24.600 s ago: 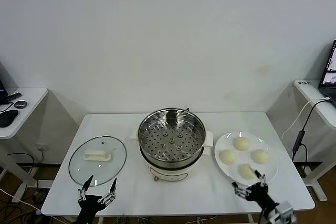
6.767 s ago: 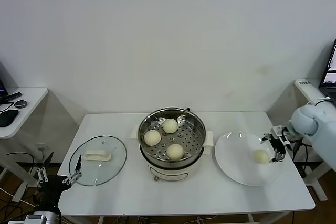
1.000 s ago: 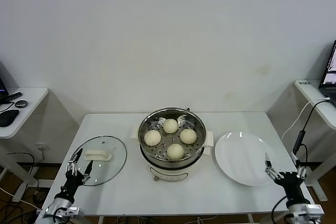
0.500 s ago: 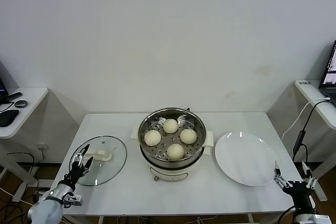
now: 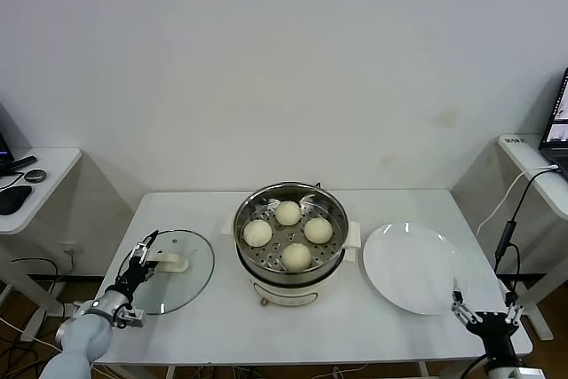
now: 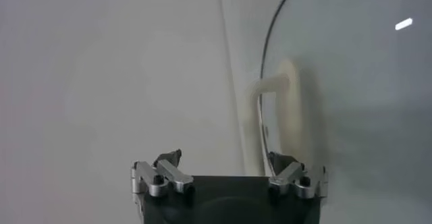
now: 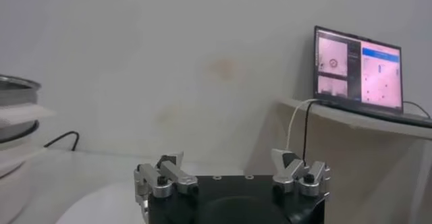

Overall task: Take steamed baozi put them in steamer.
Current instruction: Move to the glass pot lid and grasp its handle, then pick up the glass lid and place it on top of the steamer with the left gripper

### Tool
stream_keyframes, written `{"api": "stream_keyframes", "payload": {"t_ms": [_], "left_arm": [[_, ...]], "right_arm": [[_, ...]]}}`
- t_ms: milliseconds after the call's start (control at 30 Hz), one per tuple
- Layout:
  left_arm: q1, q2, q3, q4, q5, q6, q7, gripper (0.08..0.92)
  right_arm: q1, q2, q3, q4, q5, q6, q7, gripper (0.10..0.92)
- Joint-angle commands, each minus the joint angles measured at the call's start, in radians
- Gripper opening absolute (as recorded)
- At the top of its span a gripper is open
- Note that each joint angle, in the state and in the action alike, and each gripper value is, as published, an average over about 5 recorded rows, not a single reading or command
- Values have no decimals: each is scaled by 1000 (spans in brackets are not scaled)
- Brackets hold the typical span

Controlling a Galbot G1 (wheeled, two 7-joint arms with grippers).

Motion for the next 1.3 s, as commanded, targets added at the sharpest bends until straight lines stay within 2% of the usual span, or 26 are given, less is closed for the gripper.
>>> {"api": "stream_keyframes", "payload": {"t_ms": [33, 200, 333, 500, 600, 700, 867, 1000, 1167, 1300], "left_arm": [[-55, 9, 31, 41, 0, -2, 24, 749], [-46, 6, 31, 47, -48, -8, 15, 602], [-1, 11, 28, -9, -95, 10, 2, 490], [103, 40, 31, -214, -167, 92, 0, 342], [172, 67, 26, -352, -215, 187, 5, 257], [243, 97, 11, -505, -284, 302, 48, 191], [353, 138, -49, -747, -362, 459, 138, 172], [385, 173, -85, -882, -395, 572, 214, 172], [309, 243, -28, -1008, -523, 734, 275, 172], [189, 278, 114, -1019, -597, 822, 286, 172]], "right_arm": [[-9, 9, -43, 0, -32, -16, -11, 823], [-16, 13, -86, 1, -46, -36, -25, 823], [-15, 10, -104, -5, -55, -38, -32, 823], [-16, -8, -126, -14, -44, -35, -46, 823], [-17, -35, -142, -20, -20, -33, -62, 823], [-15, -71, -158, -34, 11, -31, -75, 823], [-17, -137, -196, -61, 31, -15, -88, 823], [-28, -151, -228, -58, 38, -10, -94, 823], [-31, -127, -261, -72, 9, 4, -99, 823], [-29, -104, -287, -86, -36, 21, -99, 823]]}}
